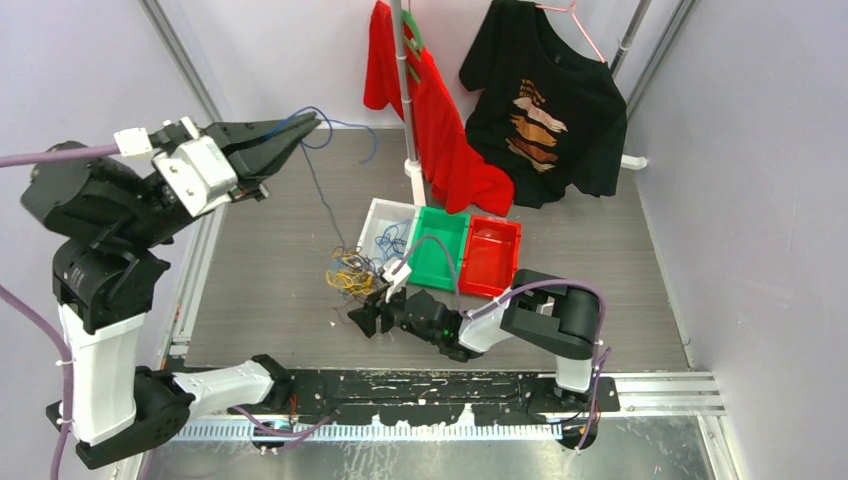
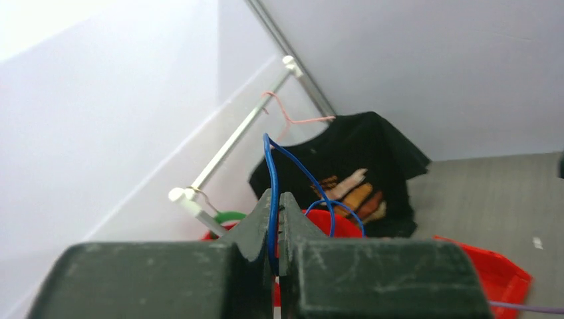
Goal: Untangle the cables
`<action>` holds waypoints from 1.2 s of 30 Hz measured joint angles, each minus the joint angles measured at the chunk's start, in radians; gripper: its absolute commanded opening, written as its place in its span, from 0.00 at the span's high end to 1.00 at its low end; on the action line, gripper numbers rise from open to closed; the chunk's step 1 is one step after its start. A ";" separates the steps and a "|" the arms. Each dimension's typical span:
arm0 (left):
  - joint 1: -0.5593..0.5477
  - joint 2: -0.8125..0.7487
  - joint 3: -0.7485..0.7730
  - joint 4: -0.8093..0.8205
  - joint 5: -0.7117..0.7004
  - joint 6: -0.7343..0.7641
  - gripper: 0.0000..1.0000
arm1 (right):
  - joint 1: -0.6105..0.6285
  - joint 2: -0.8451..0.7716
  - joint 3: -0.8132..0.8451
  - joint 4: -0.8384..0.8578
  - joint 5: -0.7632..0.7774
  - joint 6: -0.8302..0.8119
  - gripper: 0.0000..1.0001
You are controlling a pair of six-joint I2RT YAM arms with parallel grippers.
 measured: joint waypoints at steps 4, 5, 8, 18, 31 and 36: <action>0.000 0.005 0.039 0.036 -0.034 0.068 1.00 | 0.008 0.002 -0.035 0.002 0.028 0.025 0.41; 0.000 0.006 0.044 0.047 -0.043 0.080 1.00 | 0.009 0.002 -0.041 0.004 0.034 0.031 0.39; 0.000 0.011 0.067 0.061 -0.063 0.108 1.00 | 0.011 -0.001 -0.063 0.017 0.046 0.045 0.25; 0.000 -0.069 -0.065 0.049 -0.069 0.122 1.00 | 0.011 -0.368 -0.043 -0.185 0.007 -0.033 0.14; 0.000 -0.077 -0.108 0.034 -0.061 0.073 1.00 | 0.006 -0.412 0.107 -0.325 -0.052 -0.103 0.33; 0.000 -0.089 -0.108 0.034 -0.061 0.063 1.00 | 0.003 -0.349 0.169 -0.332 -0.082 -0.108 0.57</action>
